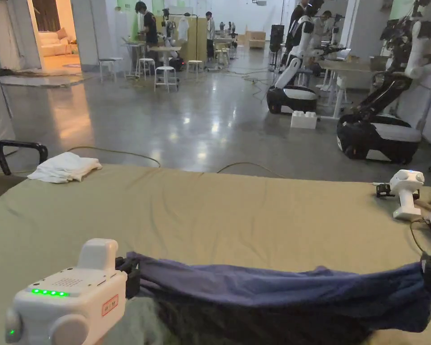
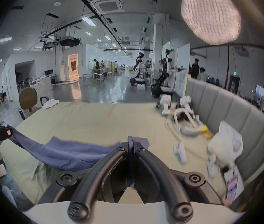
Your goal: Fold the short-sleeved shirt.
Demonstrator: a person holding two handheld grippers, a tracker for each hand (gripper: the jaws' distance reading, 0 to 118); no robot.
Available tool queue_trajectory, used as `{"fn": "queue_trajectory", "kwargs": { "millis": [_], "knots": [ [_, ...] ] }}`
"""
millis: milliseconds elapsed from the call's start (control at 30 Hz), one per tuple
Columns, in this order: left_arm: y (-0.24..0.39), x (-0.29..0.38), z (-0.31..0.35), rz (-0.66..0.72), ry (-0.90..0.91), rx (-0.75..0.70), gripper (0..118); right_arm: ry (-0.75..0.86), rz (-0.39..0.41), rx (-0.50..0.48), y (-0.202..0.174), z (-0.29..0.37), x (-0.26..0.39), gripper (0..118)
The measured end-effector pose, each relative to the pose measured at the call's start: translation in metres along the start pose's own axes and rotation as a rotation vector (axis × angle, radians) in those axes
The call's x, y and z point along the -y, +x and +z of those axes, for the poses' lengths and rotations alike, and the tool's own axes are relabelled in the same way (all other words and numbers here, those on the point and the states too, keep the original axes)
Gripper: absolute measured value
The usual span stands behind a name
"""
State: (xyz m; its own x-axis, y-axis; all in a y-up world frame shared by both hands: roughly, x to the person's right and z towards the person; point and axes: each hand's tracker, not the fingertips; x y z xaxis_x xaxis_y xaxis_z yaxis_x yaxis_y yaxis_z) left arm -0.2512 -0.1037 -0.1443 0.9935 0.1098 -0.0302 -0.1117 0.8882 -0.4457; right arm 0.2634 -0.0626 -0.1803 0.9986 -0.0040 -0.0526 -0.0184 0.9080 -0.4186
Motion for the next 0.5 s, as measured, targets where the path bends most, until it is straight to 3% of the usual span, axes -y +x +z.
{"fn": "queue_trajectory", "kwargs": {
  "millis": [233, 433, 500],
  "knots": [
    [-0.014, 0.126, 0.046, 0.077, -0.243, 0.004, 6, -0.146, -0.078, -0.022, 0.019, 0.063, 0.143, 6],
    [-0.024, 0.164, 0.052, 0.071, -0.322, -0.016, 6, -0.272, -0.091, 0.009, 0.02, 0.074, 0.204, 6],
    [-0.026, 0.171, 0.045, 0.061, -0.337, 0.002, 15, -0.284, -0.101, 0.02, 0.022, 0.068, 0.214, 14]
  ]
}}
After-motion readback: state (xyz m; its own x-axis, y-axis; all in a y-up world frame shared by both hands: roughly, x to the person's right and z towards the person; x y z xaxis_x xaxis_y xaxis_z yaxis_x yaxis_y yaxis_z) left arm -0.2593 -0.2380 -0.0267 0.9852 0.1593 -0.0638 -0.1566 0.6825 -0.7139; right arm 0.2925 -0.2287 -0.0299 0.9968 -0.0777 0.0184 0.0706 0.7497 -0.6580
